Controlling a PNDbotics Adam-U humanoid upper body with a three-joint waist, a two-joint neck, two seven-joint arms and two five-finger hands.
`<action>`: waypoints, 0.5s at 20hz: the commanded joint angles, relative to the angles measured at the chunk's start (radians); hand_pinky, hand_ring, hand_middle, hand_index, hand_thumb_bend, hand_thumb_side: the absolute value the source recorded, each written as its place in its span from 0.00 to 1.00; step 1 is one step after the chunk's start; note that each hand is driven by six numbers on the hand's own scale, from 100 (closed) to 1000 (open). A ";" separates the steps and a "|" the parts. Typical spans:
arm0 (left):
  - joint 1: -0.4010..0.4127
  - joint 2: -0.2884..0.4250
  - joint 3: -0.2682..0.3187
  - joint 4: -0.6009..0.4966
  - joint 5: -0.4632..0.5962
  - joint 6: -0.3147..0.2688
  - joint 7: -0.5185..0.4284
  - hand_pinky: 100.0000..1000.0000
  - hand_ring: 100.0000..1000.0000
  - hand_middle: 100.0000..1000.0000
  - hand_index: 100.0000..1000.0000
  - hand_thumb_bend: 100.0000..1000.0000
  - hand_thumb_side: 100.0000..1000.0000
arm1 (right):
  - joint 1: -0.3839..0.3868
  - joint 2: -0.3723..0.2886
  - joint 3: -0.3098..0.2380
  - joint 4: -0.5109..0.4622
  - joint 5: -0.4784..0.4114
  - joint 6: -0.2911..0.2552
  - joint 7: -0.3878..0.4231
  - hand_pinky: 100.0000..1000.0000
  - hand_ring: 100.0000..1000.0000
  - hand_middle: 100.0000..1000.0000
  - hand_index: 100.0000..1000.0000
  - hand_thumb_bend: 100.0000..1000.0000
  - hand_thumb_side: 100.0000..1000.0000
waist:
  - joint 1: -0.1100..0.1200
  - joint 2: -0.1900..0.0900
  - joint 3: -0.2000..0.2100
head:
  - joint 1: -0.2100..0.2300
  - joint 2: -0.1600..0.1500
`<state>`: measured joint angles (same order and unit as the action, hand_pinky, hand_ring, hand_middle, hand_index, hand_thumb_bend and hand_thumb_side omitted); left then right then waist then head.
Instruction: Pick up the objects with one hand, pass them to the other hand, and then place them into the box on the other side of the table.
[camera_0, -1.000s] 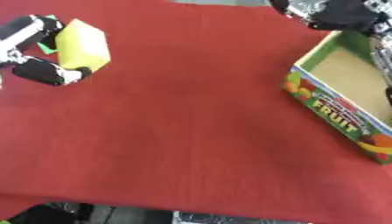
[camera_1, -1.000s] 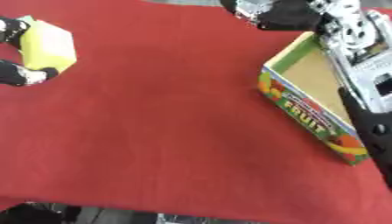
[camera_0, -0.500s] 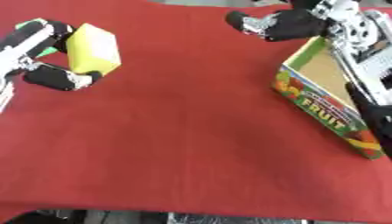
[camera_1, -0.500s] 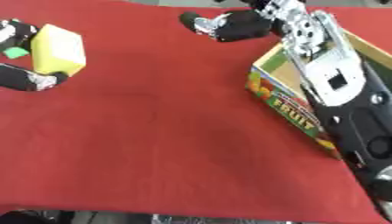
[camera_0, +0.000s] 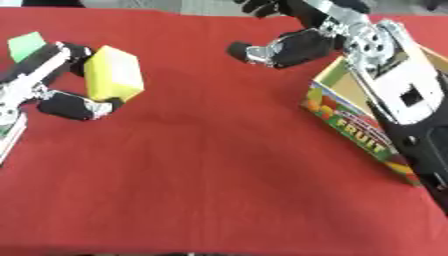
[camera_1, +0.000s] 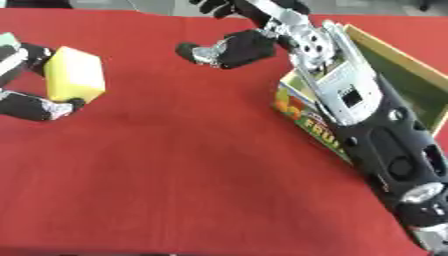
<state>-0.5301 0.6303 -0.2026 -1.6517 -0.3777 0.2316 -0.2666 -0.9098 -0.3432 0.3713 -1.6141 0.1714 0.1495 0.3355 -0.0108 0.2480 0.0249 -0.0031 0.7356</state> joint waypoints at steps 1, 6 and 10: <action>-0.026 0.002 -0.003 -0.003 -0.028 -0.017 -0.001 0.71 0.57 0.46 0.47 0.14 0.05 | -0.030 0.005 0.007 -0.018 0.005 -0.005 0.013 0.83 0.82 0.78 0.82 0.42 0.21 | 0.002 -0.029 -0.001 | -0.007 -0.003; -0.037 -0.024 -0.009 0.012 -0.058 -0.049 -0.004 0.71 0.57 0.45 0.47 0.14 0.05 | -0.034 0.019 0.021 -0.025 0.004 -0.016 0.036 0.81 0.82 0.78 0.81 0.43 0.19 | 0.001 -0.030 -0.002 | -0.009 0.012; -0.045 -0.044 -0.010 0.017 -0.072 -0.070 -0.002 0.71 0.56 0.45 0.47 0.13 0.05 | -0.041 0.027 0.032 -0.036 -0.002 -0.028 0.050 0.81 0.82 0.78 0.81 0.45 0.16 | 0.000 -0.030 -0.002 | -0.009 0.021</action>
<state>-0.5562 0.5761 -0.2176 -1.6268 -0.4415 0.1713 -0.2702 -0.9272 -0.3135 0.4049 -1.6289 0.1715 0.1256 0.3792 -0.0133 0.2476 0.0217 -0.0108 0.7519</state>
